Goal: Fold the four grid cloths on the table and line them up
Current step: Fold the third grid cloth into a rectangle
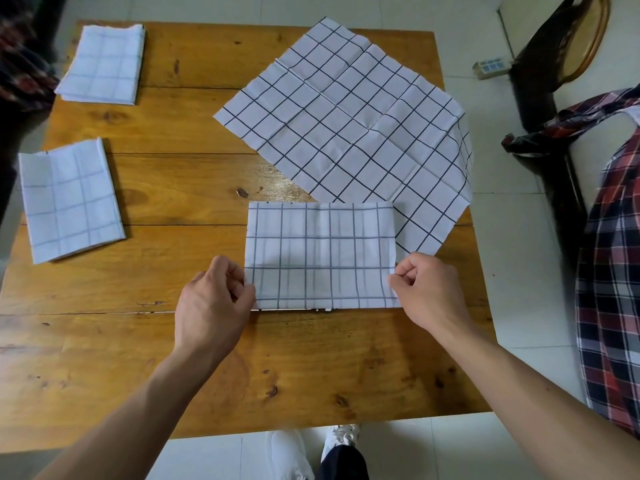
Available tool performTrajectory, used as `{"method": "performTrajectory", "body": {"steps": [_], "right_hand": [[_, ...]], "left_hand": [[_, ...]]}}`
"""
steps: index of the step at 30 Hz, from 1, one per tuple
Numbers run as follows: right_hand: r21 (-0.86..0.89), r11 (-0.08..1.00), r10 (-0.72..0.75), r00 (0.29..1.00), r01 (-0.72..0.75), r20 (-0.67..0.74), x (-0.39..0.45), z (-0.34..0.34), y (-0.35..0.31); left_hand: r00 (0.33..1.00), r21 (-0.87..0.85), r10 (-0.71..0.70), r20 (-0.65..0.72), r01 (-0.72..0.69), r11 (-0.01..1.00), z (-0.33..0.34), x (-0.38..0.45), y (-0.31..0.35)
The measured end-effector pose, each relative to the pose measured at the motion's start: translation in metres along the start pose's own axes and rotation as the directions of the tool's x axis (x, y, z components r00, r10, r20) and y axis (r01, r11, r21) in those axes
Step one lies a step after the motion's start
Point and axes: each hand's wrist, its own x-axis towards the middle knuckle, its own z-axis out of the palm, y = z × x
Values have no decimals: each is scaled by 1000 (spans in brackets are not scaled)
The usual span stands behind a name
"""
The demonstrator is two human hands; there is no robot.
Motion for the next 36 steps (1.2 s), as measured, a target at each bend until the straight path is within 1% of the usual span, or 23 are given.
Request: {"method": "performTrajectory", "body": {"steps": [4, 6, 9, 11, 13, 14, 16, 17, 19, 22, 25, 26, 28, 31, 34, 36], "right_hand": [[6, 1000, -3, 1000, 3, -11, 2, 1, 1], [12, 1000, -8, 1000, 8, -16, 3, 1, 1], [-13, 999, -51, 998, 51, -30, 1, 2, 2], [-116, 986, -132, 989, 124, -68, -2, 3, 3], [-240, 941, -271, 957, 240, -107, -6, 3, 4], [-284, 910, -343, 934, 303, -102, -7, 4, 4], [-300, 858, -445, 895, 417, -30, -10, 7, 3], [-281, 845, -469, 883, 455, 19, -11, 9, 3], [-247, 842, -473, 876, 480, 91, -12, 12, 3], [-244, 851, -450, 885, 465, 117, -12, 13, 6], [-269, 844, -441, 886, 464, 143, -11, 13, 8], [-281, 839, -441, 885, 466, 152, -11, 13, 9], [-298, 831, -441, 883, 470, 163, -9, 14, 10], [-316, 818, -447, 877, 481, 176, -7, 12, 9], [-344, 789, -459, 860, 509, 221, -5, 10, 7], [-346, 777, -452, 849, 525, 273, -2, 9, 6]], "left_hand": [[1000, -11, -11, 2, 11, 1000, 1, 1, 1], [1000, 11, -1, 2, 1, 1000, 2, 1, 0], [996, 85, 87, 3, -87, 993, 4, 1, -2], [989, 146, 148, 18, -149, 978, 4, 1, -2], [977, 203, 212, 35, -214, 955, 6, 1, -4], [971, 223, 234, 36, -236, 946, 6, 0, -4], [967, 251, 255, 25, -253, 934, 8, 0, -5], [966, 257, 259, 18, -255, 932, 9, 0, -6], [968, 260, 251, 15, -247, 934, 10, -1, -7], [975, 277, 218, 42, -221, 935, 12, -4, -6], [983, 359, 172, 70, -186, 915, 14, -6, -1], [981, 393, 179, 78, -195, 899, 16, -7, 3], [965, 439, 239, 107, -262, 859, 23, -10, 17], [921, 434, 339, 190, -388, 813, 46, -17, 48], [887, 433, 355, 296, -456, 777, 73, -21, 68], [879, 433, 356, 316, -468, 770, 80, -20, 68]]}}
